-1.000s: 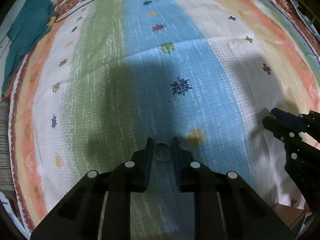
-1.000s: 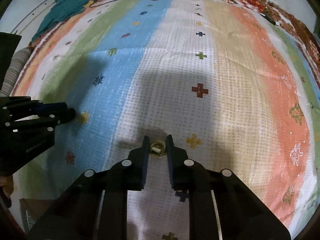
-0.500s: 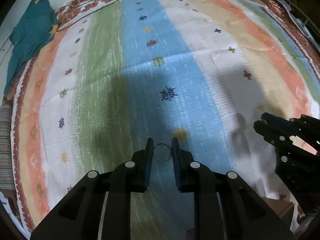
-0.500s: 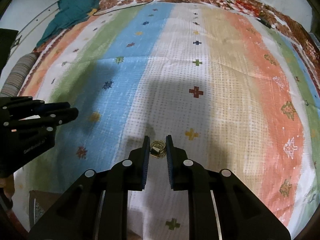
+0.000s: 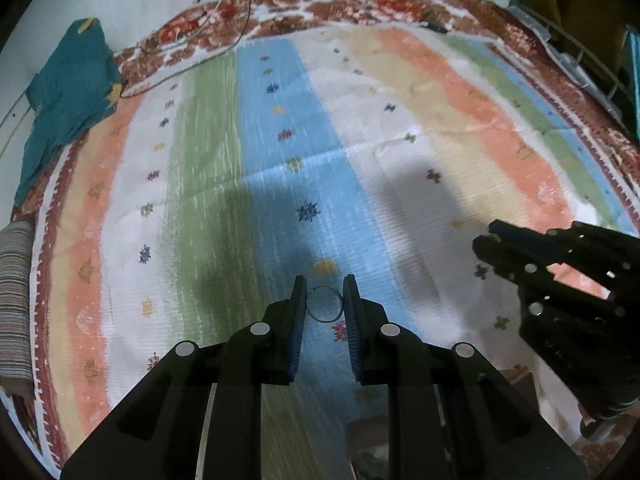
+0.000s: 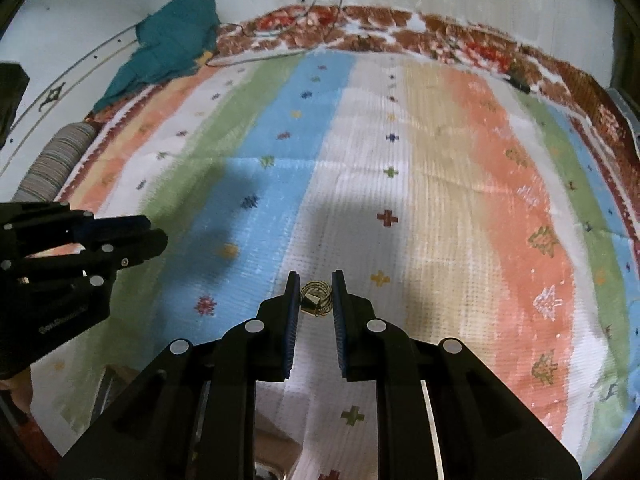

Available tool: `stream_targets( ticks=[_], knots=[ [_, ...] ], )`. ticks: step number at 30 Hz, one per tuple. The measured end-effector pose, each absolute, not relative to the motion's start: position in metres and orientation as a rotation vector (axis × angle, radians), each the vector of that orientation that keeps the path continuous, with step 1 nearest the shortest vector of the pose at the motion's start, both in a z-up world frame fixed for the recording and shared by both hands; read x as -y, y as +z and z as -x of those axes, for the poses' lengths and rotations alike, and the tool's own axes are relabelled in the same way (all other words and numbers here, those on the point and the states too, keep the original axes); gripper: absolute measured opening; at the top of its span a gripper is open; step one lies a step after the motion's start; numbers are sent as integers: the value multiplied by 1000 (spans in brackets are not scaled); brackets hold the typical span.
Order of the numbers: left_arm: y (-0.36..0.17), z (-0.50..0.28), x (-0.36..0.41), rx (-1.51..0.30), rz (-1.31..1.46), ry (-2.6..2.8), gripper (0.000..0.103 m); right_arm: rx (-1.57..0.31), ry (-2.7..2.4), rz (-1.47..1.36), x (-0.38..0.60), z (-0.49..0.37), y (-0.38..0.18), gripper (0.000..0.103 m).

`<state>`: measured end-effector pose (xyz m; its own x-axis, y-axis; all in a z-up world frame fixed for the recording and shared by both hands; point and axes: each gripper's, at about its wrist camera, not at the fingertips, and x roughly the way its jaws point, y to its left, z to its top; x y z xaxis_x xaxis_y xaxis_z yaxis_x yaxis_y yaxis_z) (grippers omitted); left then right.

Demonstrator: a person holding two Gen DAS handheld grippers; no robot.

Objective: Organize jewelry
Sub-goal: 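Carry the silver ring with left tool while right tool carries gold ring to tin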

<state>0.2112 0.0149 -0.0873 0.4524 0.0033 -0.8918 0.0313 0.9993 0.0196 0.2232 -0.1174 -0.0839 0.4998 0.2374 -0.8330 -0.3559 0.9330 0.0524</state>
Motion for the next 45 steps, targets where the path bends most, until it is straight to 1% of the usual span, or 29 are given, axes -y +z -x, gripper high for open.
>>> stream_targets(
  ticks=[18, 28, 37, 38, 39, 40, 43, 44, 45],
  knots=[
    [-22, -138, -2, -929, 26, -116, 18, -864, 441, 127, 118, -156, -33, 17],
    [-10, -101, 5, -885, 29, -155, 18, -860, 482, 129, 121, -124, -27, 17],
    [-10, -87, 8, -893, 46, -188, 18, -860, 537, 144, 118, -106, -27, 17],
    [-10, -87, 8, -893, 50, -187, 21, -865, 542, 144, 118, -105, -27, 21],
    [-11, -87, 7, -894, 54, -181, 27, -868, 543, 142, 119, -104, -28, 31],
    [-11, -86, 7, -895, 54, -173, 27, -867, 539, 140, 121, -103, -27, 35],
    [-12, -82, 3, -896, 61, -148, 29, -859, 521, 149, 125, -98, -26, 41],
    [-11, -81, 1, -895, 68, -146, 31, -855, 516, 151, 126, -97, -25, 43],
    [-11, -79, 1, -894, 71, -144, 36, -855, 512, 150, 129, -95, -25, 45]
  ],
)
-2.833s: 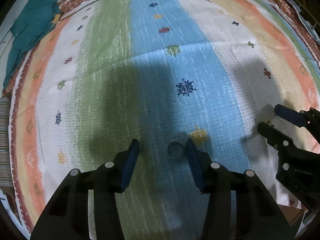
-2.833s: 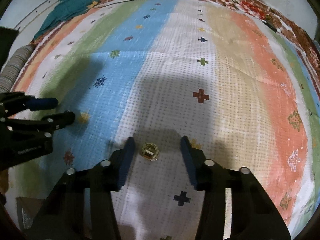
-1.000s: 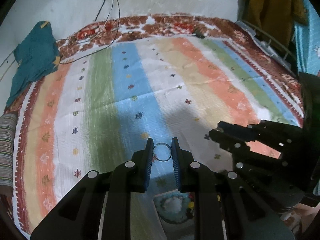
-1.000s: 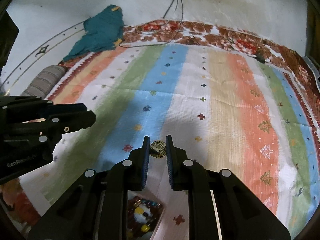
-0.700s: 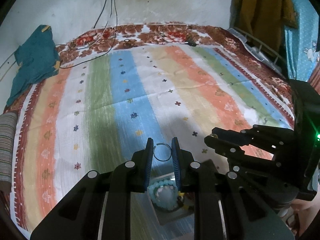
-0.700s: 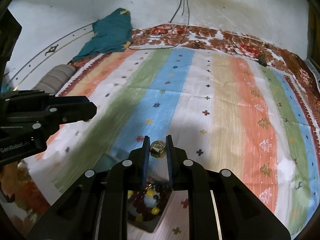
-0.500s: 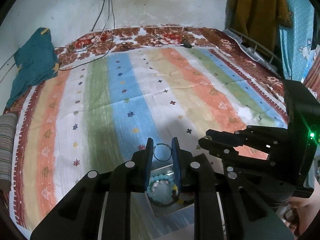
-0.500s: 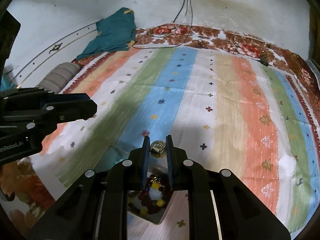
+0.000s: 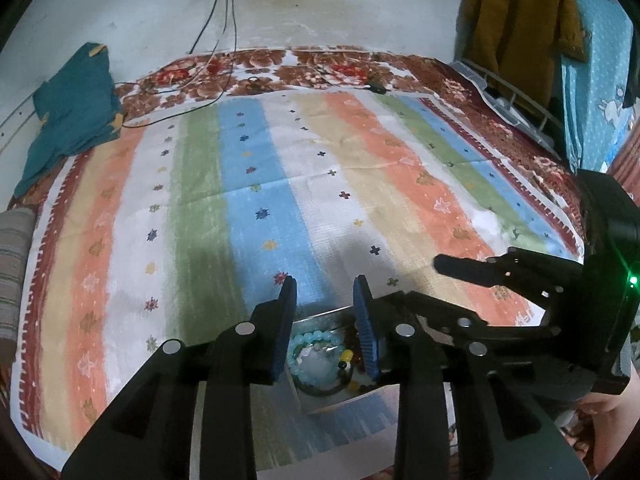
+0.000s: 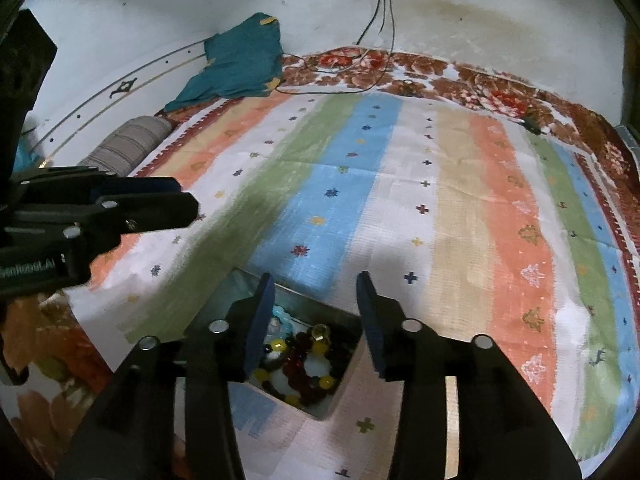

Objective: Organize jewelry

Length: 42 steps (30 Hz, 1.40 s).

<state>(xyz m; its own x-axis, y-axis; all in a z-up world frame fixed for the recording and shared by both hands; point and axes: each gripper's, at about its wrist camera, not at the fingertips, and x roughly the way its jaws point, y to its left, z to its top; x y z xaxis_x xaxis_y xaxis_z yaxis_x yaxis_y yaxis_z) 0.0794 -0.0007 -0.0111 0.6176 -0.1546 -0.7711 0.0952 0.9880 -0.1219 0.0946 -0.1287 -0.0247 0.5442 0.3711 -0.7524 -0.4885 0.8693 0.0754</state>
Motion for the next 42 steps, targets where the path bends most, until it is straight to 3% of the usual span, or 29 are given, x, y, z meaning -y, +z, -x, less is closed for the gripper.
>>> stream_targets(
  ticks=[4, 9, 14, 21, 32, 42],
  knots=[
    [-10, -70, -3, -887, 75, -138, 46, -850, 502, 147, 138, -86, -23, 53],
    [-10, -58, -5, -881, 67, -134, 68, -846, 495, 130, 149, -79, -20, 64],
    [-10, -49, -5, -880, 55, -141, 82, -835, 496, 112, 157, -72, -17, 72],
    [-10, -40, -10, -874, 69, -135, 93, -827, 502, 106, 164, -65, -15, 82],
    [-11, -28, -9, -862, 48, -123, 97, -790, 485, 88, 173, -50, -10, 93],
    [-6, -15, -3, -823, 24, -118, 97, -787, 496, 104, 172, -43, -10, 93]
  ],
)
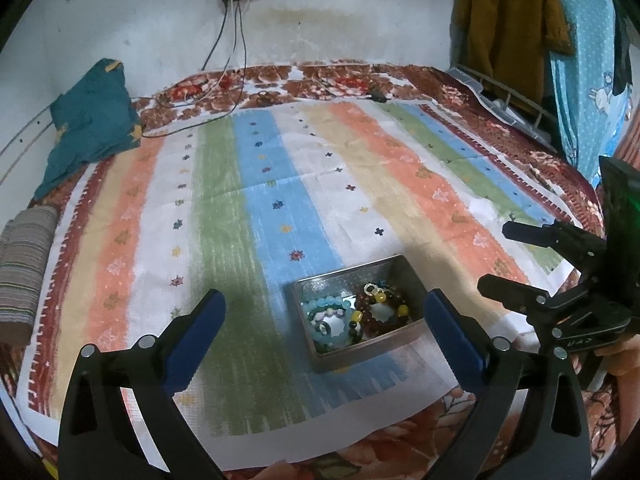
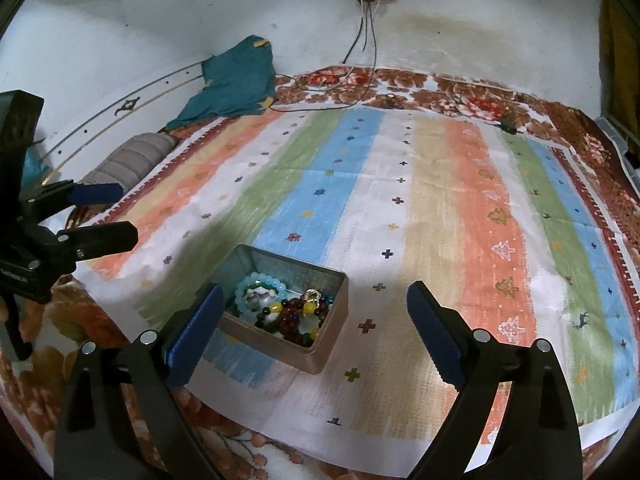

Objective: Organize jewelry

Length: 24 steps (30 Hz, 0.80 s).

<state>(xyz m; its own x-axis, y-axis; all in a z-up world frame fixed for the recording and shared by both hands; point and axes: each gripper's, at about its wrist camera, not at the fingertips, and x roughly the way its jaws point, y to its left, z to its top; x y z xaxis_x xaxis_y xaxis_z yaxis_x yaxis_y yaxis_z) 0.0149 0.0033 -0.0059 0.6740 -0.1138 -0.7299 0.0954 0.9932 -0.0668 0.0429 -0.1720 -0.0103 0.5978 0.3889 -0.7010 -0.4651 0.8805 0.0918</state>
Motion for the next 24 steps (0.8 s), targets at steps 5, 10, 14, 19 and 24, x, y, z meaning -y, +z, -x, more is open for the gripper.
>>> stream_targets(
  ticks=[5, 10, 14, 19, 24],
  knots=[
    [-4, -14, -1, -814, 7, -104, 97, -790, 506, 93, 173, -43, -10, 93],
    [-4, -13, 0, -808, 15, -113, 97, -793, 508, 90, 173, -44, -11, 93],
    [-4, -13, 0, -806, 12, -103, 97, -798, 511, 84, 173, -44, -12, 93],
    [-4, -14, -2, -806, 16, -93, 97, -799, 511, 84, 172, -44, -12, 93],
    [-5, -14, -3, -805, 21, -86, 97, -798, 512, 84, 172, -44, -12, 93]
  ],
)
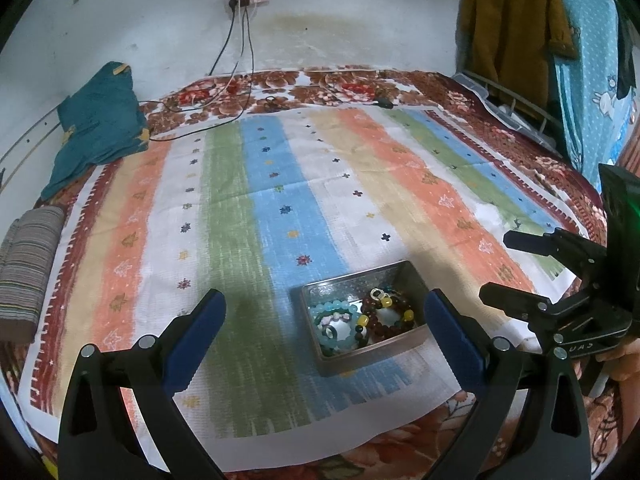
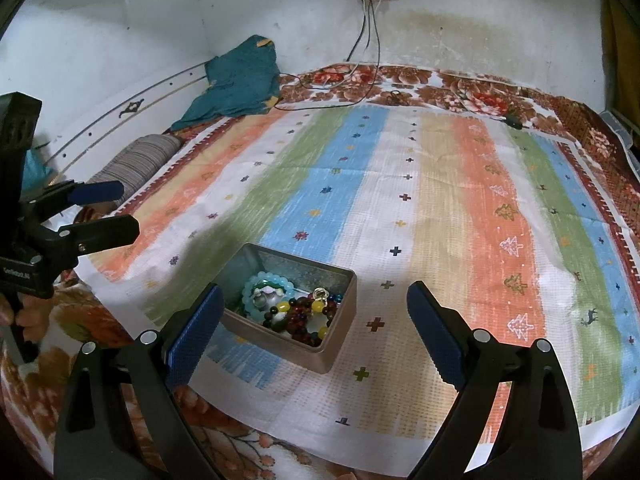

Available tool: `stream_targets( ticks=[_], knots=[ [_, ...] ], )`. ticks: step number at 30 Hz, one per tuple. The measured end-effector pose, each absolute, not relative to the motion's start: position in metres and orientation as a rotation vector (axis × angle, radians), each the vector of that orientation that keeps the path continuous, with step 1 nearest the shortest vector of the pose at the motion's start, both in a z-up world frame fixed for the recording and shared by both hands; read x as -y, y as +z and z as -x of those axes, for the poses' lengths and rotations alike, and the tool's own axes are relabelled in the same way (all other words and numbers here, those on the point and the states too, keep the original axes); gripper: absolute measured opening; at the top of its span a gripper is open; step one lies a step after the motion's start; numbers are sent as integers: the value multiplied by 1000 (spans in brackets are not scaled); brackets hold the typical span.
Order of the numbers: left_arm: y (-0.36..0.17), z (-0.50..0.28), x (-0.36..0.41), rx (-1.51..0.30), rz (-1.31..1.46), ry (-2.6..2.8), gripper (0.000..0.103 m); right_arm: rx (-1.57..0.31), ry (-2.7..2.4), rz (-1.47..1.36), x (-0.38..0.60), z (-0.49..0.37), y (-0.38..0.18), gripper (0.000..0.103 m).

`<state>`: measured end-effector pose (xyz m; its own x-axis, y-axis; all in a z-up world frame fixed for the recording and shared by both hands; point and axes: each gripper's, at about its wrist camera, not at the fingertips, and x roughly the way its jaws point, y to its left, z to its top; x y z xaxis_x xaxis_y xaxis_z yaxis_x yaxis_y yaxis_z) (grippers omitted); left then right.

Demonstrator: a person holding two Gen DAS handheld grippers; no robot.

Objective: Organize jewelry

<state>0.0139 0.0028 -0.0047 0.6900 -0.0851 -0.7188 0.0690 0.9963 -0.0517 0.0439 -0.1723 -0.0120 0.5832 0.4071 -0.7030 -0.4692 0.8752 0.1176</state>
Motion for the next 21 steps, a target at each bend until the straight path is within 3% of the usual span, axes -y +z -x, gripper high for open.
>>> stream_targets(
  ticks=[21],
  knots=[
    [-2, -15, -5, -799, 4, -28, 97, -812, 521, 87, 167, -41, -17, 93]
  ],
)
